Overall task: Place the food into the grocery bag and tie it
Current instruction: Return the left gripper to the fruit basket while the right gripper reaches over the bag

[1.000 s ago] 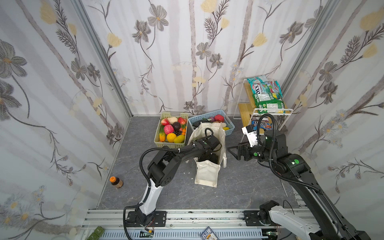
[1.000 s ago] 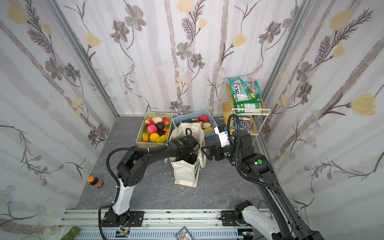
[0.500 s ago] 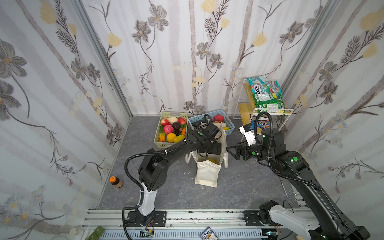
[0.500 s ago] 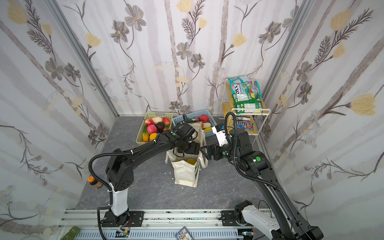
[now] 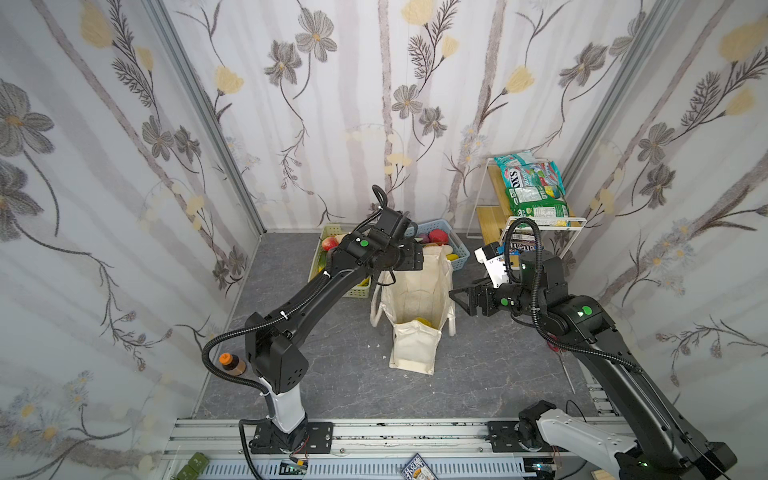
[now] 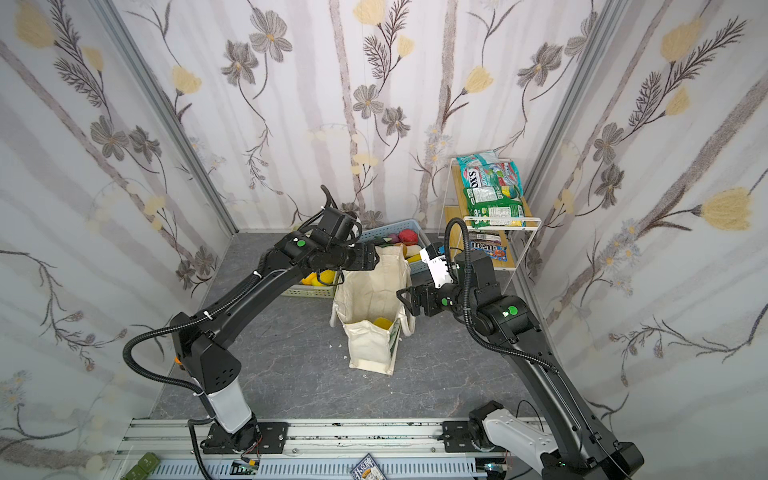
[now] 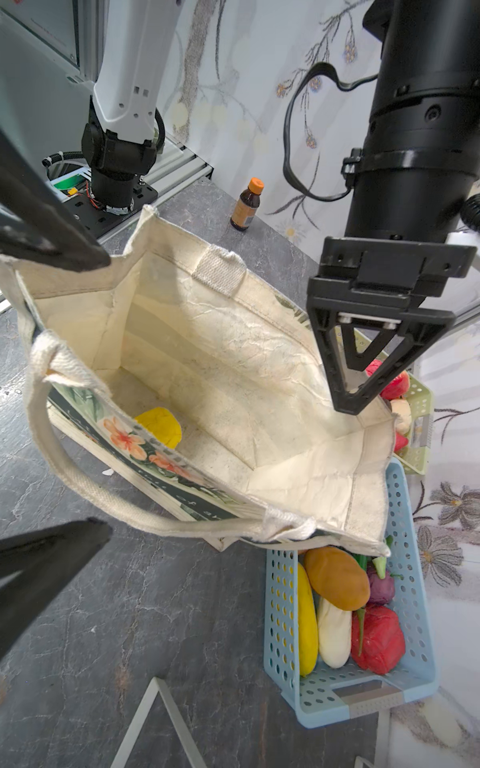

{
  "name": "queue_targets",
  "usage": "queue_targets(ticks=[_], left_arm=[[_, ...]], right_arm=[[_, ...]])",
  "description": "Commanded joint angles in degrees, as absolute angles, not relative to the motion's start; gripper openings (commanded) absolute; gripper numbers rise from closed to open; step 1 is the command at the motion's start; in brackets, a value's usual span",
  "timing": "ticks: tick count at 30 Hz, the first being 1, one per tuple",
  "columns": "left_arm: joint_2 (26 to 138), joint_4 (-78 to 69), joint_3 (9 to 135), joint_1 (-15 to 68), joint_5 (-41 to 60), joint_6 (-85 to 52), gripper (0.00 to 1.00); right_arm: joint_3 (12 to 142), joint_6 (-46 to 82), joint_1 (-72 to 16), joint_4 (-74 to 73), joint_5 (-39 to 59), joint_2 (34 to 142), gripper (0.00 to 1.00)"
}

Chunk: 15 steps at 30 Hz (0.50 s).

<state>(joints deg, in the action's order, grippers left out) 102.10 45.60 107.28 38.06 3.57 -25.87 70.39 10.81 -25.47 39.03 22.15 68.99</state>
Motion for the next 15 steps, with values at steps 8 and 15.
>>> queue_targets(ticks=[8,15], left_arm=[[96.0,42.2,96.8,27.8,-4.5,-25.6,0.86],[92.9,34.4,86.0,20.2,-2.4,-27.4,0.87]], right_arm=[[77.3,10.1,-29.4,35.4,21.6,73.8,0.92],[83.1,13.0,-32.5,31.8,16.8,78.7,0.92]])
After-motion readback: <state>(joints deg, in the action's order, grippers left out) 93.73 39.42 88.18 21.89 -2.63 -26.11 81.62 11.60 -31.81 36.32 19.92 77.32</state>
